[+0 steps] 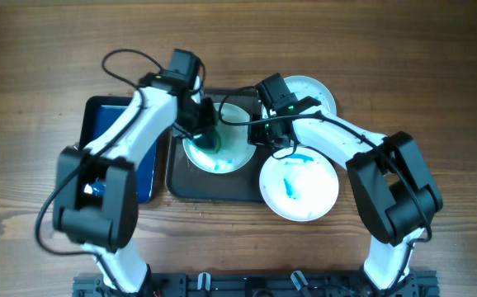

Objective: Clean dirty plates on tray and stack at the side
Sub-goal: 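Scrub the left plate with the sponge while the right gripper holds its rim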

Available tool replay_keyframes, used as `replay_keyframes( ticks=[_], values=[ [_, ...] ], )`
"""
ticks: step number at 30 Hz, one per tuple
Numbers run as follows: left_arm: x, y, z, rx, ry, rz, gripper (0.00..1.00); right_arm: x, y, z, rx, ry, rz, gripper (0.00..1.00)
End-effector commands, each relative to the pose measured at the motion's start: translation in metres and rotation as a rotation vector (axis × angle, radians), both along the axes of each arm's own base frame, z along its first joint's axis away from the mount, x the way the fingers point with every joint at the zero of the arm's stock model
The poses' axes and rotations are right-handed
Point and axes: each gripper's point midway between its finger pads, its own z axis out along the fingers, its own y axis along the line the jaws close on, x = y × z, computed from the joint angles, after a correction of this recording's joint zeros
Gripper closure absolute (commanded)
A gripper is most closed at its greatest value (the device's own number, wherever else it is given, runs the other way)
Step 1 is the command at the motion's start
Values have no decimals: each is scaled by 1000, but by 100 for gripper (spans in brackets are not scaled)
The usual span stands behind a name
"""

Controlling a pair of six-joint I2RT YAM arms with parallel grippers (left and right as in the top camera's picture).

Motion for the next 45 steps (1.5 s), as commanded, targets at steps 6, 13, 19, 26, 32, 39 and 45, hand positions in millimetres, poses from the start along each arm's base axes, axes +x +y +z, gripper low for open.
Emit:
replay_keyframes(
  ticks=[6, 13, 19, 26, 32, 39, 45],
  values=[
    [-10, 8, -66, 108, 137, 46, 96, -5, -3, -16, -28, 46, -24, 96],
    [-24, -96, -27, -439, 31, -429, 96, -5, -3, -16, -27, 47, -24, 96],
    [22, 16, -66, 170, 0, 102, 96, -8, -4, -17, -32, 59, -28, 96],
    [-18, 69, -64, 452, 129, 181, 96, -14, -9, -25, 15, 147, -54, 96],
    [-58, -43, -52, -143, 170, -524, 96, -13, -9, -25, 22, 143, -44, 96],
    [0, -2, -49, 121, 56, -291, 96, -13, -9, -25, 22, 141, -41, 96],
    [5, 95, -32, 629, 31, 253, 96, -13, -9, -25, 21, 140, -40, 96]
  ],
)
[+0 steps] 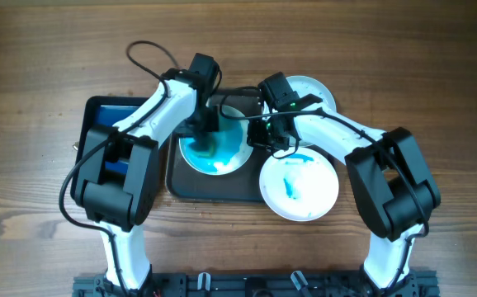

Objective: Clean dirty plates on tray and stack at the side
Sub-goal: 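Scrub the left plate with the sponge while the right gripper holds its rim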

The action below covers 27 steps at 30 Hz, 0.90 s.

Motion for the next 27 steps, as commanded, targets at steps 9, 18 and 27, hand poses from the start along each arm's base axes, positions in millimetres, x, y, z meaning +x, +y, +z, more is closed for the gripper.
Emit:
replay_keyframes(
  ticks=[9, 18, 27],
  values=[
    [-53, -87, -4, -377, 218, -249, 96, -3, -15, -23, -70, 33, -27, 96],
    [30, -74, -7, -260, -121, -125, 96, -3, -15, -23, -71, 33, -26, 96],
    [-21, 0, -12, 26, 80, 160, 96, -2, -15, -23, -70, 31, -25, 96]
  ],
)
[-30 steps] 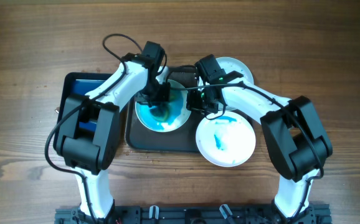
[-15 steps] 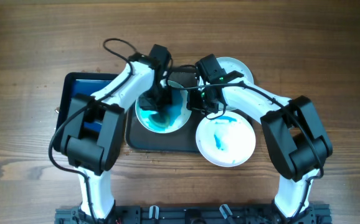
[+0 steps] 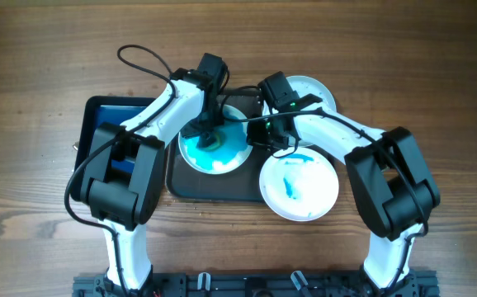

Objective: Clean dirty plates on tray and stack at the side
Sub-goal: 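Scrub the left plate with the sponge while the right gripper holds its rim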

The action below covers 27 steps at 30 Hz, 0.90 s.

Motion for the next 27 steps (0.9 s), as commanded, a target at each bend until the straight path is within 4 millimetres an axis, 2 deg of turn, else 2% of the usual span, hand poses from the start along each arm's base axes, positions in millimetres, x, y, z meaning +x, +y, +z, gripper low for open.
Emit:
replay_keyframes(
  ticks=[1, 5, 6, 7, 8, 11, 14, 18, 21, 23, 25, 26, 27],
  values=[
    [-35, 2, -11, -46, 172, -105, 96, -4, -17, -23, -75, 39, -26, 96],
    [-74, -67, 4, -457, 306, -442, 96, -4, -17, -23, -75, 39, -27, 96],
    [-80, -86, 11, -566, 306, -512, 96, -4, -17, -23, -74, 39, -27, 96],
    [-81, -96, 16, -624, 292, -558, 96, -4, -17, -23, -75, 39, -27, 96],
    [-79, -101, 17, -652, 274, -580, 96, -4, -17, -23, -75, 39, -27, 96],
    [-55, -115, 16, -669, 151, -629, 96, -4, -17, -23, -75, 40, -27, 96],
    [-27, -117, 14, -634, 29, -662, 96, -5, -17, -23, -75, 41, -26, 96],
    [6, -85, 0, -408, -53, -601, 96, -4, -17, -23, -76, 40, -27, 96],
    [27, -36, -7, -205, -76, -437, 96, -4, -17, -23, -76, 40, -27, 96],
    [35, -7, -9, -132, -83, -326, 96, -4, -17, -23, -76, 40, -27, 96],
    [39, 18, -9, -81, -81, -226, 96, -4, -17, -23, -76, 40, -27, 96],
    [38, 48, -9, -19, -68, -112, 96, -4, -17, -23, -76, 40, -27, 96],
    [37, 58, -9, 0, -59, -91, 96, -4, -17, -23, -76, 40, -26, 96]
  ],
)
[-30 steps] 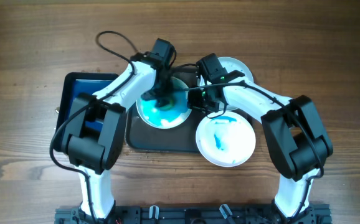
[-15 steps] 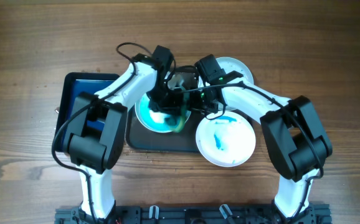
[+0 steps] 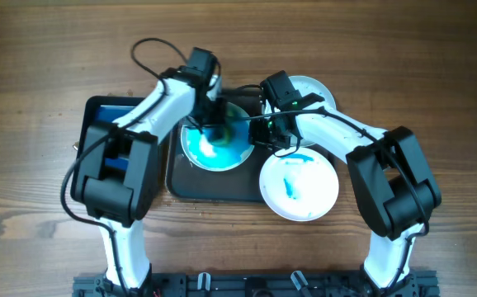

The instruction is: Clean dirty plates on tray and stack at the side

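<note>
On the black tray lies a plate, now smeared teal-blue over nearly its whole face. My left gripper reaches down from the far side, shut on a dark sponge pressed on the plate's middle. At the plate's right rim my right gripper is shut on the edge. A second dirty white plate with blue streaks lies on the table just right of the tray. Behind the right arm sits a clean white plate.
A blue tray lies left of the black tray, partly under my left arm. Cables loop above the left wrist. The table's front edge carries the arms' mounting rail. Bare wood surrounds everything.
My left wrist has shifted slightly to the left and farther back, the sponge still on the plate. The teal smear reaches more of the plate's rim. The right arm has not moved.
First the plate was mostly white with blue at its near side, the sponge at its left part. Then the sponge stood at the plate's middle and blue covered most of it. It stayed there, and now the smear is wider. The right gripper held the rim at every moment.
</note>
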Available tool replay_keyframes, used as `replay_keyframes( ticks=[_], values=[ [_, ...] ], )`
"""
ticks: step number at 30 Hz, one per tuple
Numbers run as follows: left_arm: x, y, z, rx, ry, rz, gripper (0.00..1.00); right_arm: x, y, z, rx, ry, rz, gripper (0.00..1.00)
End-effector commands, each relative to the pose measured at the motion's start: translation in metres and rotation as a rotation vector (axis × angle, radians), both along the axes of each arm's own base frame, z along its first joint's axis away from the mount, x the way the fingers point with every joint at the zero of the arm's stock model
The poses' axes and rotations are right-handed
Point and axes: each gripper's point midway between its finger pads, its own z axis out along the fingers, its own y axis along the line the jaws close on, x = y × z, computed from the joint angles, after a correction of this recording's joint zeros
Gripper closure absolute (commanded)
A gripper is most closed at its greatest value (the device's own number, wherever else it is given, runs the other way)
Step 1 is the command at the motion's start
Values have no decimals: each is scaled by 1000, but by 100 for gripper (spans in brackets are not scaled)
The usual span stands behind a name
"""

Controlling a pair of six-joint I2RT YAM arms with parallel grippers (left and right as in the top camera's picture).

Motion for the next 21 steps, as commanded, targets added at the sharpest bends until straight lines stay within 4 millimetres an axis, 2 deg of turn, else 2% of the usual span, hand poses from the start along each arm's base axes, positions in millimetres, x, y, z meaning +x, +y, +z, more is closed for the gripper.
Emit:
replay_keyframes(
  ticks=[1, 4, 7, 10, 13, 16, 19, 21],
  values=[
    [10, 98, -7, 283, -3, 281, 96, -6, -13, -23, -76, 34, -14, 96],
    [-4, 113, 3, 304, 62, 302, 96, -5, -12, -22, -73, 28, -12, 96],
    [-13, 112, 23, 316, 97, 290, 96, -5, -12, -22, -72, 27, -12, 96],
    [-17, 109, 57, 310, 89, 278, 96, -5, -12, -22, -72, 28, -12, 96],
    [-16, 101, 104, 217, 19, 266, 96, -6, -12, -22, -76, 27, 0, 96],
    [-22, 109, 147, 185, -68, 296, 96, -5, -12, -18, -76, 15, 9, 96],
    [-30, 123, 171, 172, -111, 335, 96, 3, -19, 2, -134, -79, 40, 96],
    [-36, 139, 177, 175, -105, 376, 96, 9, -27, 28, -229, -202, 72, 95]
  ],
)
